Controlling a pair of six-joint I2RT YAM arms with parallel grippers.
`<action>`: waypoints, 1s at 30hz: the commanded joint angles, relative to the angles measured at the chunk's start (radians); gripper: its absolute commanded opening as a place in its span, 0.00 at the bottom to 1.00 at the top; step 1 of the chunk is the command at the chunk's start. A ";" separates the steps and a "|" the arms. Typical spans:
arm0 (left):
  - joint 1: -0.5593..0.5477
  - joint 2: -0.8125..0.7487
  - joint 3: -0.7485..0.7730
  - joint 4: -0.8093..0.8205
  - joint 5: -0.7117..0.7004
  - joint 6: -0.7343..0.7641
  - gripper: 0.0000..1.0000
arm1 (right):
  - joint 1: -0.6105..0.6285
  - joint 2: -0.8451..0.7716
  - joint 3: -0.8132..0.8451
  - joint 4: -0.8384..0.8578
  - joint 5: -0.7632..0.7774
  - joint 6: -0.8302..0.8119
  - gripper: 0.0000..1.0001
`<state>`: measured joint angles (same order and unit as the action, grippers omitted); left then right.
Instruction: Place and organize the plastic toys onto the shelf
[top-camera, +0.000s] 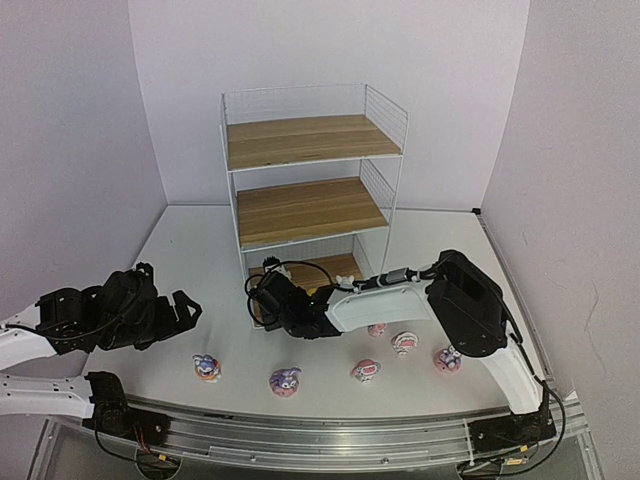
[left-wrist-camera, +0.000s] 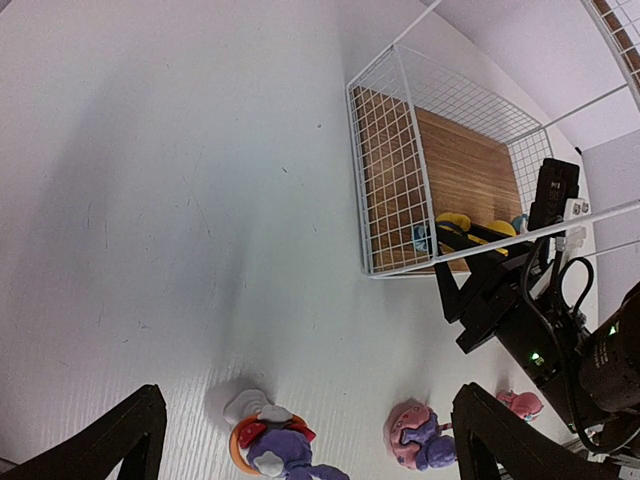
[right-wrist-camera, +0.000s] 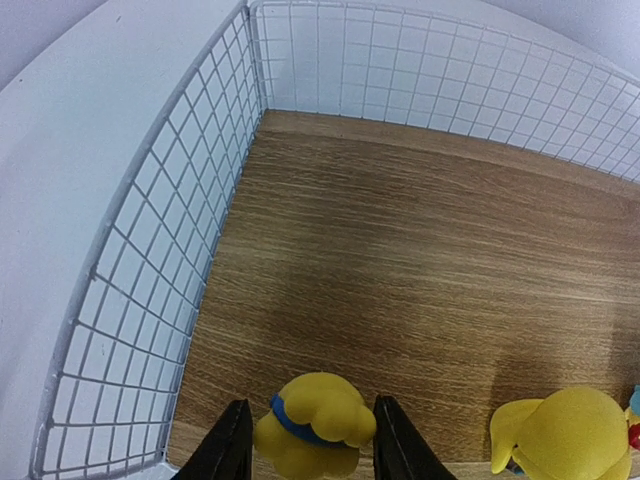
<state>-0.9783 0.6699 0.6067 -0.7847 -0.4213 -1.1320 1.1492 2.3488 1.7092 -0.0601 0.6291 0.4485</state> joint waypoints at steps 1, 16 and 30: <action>0.002 -0.014 0.010 0.008 -0.012 -0.008 1.00 | -0.006 0.014 0.025 0.019 0.015 0.005 0.44; 0.001 -0.030 0.003 0.010 -0.010 -0.016 1.00 | -0.006 -0.045 -0.010 0.019 -0.013 0.002 0.58; 0.001 -0.031 0.003 0.032 0.010 -0.012 1.00 | 0.032 -0.328 -0.230 0.007 -0.165 0.024 0.73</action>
<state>-0.9783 0.6544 0.6067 -0.7782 -0.4186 -1.1351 1.1563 2.1856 1.5366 -0.0649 0.5294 0.4562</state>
